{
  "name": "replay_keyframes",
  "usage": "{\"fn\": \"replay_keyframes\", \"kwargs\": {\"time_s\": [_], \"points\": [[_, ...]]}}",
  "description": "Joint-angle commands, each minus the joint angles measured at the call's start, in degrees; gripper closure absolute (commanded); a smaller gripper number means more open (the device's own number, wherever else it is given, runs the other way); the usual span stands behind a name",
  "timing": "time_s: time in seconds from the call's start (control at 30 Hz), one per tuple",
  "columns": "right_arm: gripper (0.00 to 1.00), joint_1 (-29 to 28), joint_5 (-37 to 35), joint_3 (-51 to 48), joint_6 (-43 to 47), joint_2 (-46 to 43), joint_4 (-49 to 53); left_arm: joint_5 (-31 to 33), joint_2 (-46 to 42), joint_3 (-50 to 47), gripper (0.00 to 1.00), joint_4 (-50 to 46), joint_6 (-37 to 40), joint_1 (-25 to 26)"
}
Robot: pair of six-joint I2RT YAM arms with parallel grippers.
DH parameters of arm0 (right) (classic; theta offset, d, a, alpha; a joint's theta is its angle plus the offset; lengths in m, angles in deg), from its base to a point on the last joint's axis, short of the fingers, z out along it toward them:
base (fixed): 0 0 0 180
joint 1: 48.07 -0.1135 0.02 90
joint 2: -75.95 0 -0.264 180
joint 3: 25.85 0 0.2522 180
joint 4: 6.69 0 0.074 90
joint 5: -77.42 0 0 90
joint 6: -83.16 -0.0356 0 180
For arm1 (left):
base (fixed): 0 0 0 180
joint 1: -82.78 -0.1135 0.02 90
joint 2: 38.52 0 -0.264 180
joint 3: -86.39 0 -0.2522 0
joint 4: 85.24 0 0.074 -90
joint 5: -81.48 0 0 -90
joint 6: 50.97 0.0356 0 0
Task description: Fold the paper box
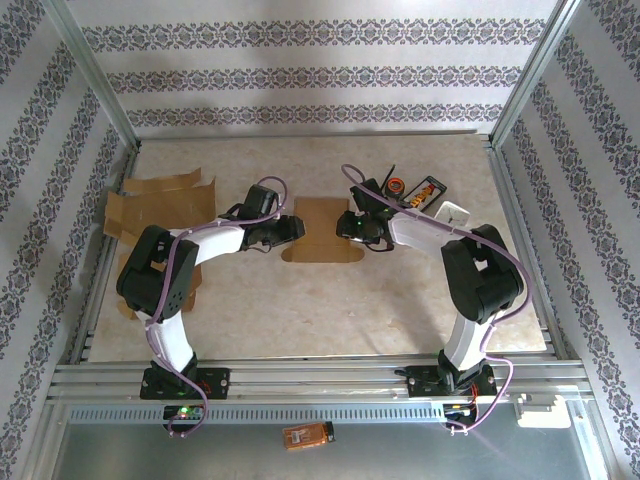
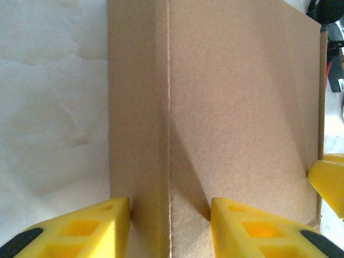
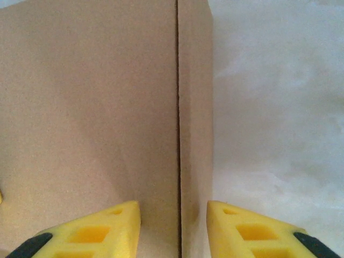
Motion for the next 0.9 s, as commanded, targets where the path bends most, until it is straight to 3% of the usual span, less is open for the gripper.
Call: {"fn": "replay_keyframes", "kwargs": {"time_s": [0.0, 0.17, 0.5, 0.67, 0.87], "points": [[0.57, 0.87, 2.02, 1.57, 0.03, -1.99, 1.56, 0.87, -2.83, 1.33, 0.49, -4.71, 0.42, 0.00], [0.52, 2.65, 0.85, 4.15, 0.38, -1.97, 1.46, 4.86, -6.32, 5.01, 0.35, -8.06, 3.16, -0.16], [0.60, 3.98, 8.86, 5.32, -0.96, 4.46, -1.70, 3.83, -7.02, 2.91, 0.27, -6.30, 2.19, -1.79], [0.71, 4.66, 9.91, 3.50, -1.26, 6.02, -3.13, 1.47, -5.99, 2.05, 0.25, -5.53, 1.97, -2.32], [0.81, 5.73, 16.40, 0.07, -1.28, 7.11, -7.65, -0.41, -4.93, 1.00, 0.24, -3.48, 0.37, -3.75]]}}
